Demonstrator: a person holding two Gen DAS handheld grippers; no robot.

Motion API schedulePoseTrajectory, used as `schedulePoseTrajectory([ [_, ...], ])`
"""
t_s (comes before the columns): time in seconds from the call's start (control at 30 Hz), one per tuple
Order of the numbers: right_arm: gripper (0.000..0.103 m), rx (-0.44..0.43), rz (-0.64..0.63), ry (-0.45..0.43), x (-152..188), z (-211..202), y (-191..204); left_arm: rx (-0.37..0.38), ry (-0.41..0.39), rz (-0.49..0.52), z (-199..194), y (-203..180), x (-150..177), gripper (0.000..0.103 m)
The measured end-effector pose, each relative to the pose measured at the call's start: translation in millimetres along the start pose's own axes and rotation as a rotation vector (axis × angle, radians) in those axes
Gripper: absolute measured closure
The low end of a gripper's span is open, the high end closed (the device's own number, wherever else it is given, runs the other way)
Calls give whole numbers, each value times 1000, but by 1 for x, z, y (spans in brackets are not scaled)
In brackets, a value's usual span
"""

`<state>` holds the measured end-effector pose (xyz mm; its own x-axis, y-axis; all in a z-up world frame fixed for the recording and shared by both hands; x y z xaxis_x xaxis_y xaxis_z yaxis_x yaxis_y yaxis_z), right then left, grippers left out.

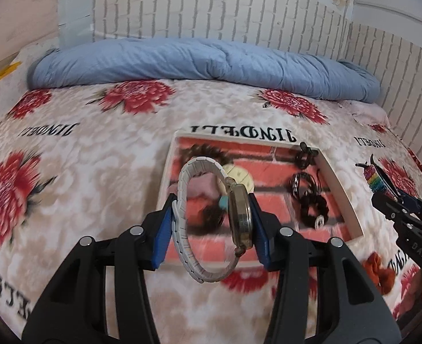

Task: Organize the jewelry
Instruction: 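Carry the watch in the left tool while the right tool carries the claw clip to the tray, then open the left tool over the tray while the right tool releases the claw clip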

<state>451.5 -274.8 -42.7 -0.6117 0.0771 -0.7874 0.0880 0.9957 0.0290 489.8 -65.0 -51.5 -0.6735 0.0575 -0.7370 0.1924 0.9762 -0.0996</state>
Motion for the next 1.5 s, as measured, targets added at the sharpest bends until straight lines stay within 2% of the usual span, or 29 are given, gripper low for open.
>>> schedulePoseTrajectory([
  [0.17,57,23,3,9,-2,32,-3,1,15,25,42,-11,-10,55],
  [0.47,57,48,2,71,22,85,-12,-22,71,62,102,-7,0,55],
  [0.57,57,48,-4,83,25,91,-13,-19,88,67,108,-6,6,55],
  [0.97,57,47,12,82,30,100,-13,-47,68,68,109,-1,9,47],
  [1.1,57,47,10,88,32,103,-13,-57,77,77,113,1,12,39],
  [1.5,57,54,7,117,39,117,-11,-63,75,72,116,6,13,38],
])
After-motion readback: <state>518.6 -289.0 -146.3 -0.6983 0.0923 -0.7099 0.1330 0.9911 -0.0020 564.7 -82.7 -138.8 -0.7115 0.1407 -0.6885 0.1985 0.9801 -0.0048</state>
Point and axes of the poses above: each gripper's, at about its wrist camera, not at the fingertips, and z roughly the way its jaws point, y to its left, x to its underside, the point moved 9 cm from there along z, roughly the way its jaws point, and after that the axes turned 1 degree about y, right-handed, at the moved point
